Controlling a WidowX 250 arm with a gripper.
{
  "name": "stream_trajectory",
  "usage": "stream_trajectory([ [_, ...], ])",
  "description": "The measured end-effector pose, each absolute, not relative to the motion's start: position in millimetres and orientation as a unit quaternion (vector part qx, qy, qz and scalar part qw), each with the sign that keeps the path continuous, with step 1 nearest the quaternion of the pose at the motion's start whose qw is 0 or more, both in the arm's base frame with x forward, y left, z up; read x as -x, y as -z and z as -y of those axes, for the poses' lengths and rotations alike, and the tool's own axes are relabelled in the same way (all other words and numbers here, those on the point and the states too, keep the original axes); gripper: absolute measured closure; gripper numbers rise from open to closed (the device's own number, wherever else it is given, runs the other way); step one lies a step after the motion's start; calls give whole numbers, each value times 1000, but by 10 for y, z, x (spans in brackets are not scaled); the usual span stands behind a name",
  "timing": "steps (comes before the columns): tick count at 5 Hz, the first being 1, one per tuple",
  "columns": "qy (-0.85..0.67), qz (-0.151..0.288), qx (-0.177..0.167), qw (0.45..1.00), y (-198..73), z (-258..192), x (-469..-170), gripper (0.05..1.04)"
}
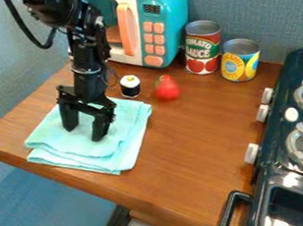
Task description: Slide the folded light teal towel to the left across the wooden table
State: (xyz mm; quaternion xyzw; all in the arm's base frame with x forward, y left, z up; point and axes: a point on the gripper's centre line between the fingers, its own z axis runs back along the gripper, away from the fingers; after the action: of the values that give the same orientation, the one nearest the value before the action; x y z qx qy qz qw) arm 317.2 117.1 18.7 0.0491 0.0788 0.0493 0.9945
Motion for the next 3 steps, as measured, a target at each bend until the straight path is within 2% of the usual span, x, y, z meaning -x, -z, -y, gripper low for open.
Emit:
stream_trajectory([
  [2,-64,-102,-24,992,-213,-1271,-3054,83],
  [3,-46,-70,-14,996,-484,-1229,-3034,83],
])
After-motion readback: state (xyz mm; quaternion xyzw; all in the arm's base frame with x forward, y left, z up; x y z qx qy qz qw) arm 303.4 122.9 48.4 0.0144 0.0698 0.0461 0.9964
